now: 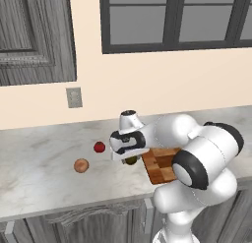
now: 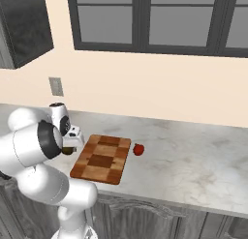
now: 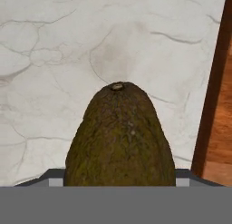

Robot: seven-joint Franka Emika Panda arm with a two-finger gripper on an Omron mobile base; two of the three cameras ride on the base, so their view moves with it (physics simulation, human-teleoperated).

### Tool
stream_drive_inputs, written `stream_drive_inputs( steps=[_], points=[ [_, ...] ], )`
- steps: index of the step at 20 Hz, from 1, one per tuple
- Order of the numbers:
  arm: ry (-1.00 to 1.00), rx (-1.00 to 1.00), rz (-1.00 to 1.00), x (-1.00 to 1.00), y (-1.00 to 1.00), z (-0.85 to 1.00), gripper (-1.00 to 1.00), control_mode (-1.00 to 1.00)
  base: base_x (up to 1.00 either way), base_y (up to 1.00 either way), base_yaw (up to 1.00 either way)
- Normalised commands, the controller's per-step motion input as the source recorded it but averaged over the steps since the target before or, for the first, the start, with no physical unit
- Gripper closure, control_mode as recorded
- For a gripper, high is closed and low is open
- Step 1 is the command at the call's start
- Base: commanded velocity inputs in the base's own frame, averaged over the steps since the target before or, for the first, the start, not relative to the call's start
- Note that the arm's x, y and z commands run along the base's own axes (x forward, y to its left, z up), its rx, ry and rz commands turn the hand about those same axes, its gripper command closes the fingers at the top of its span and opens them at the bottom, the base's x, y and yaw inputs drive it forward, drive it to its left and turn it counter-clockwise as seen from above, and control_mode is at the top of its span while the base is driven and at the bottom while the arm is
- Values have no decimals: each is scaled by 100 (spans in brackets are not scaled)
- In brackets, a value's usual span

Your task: Place the avocado, onion, tomato, and bell pepper on the cutting board.

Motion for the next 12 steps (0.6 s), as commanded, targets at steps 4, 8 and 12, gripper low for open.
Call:
stream_drive_inputs(
  steps=[4,8,12],
  points=[
    [-4,-8,0,0,-24,48,100,-100,0,0,0],
    [-4,-2,0,2,-40,44,100,-100,0,0,0],
    [0,0,0,9,-45,32,100,-100,0,0,0]
  ],
)
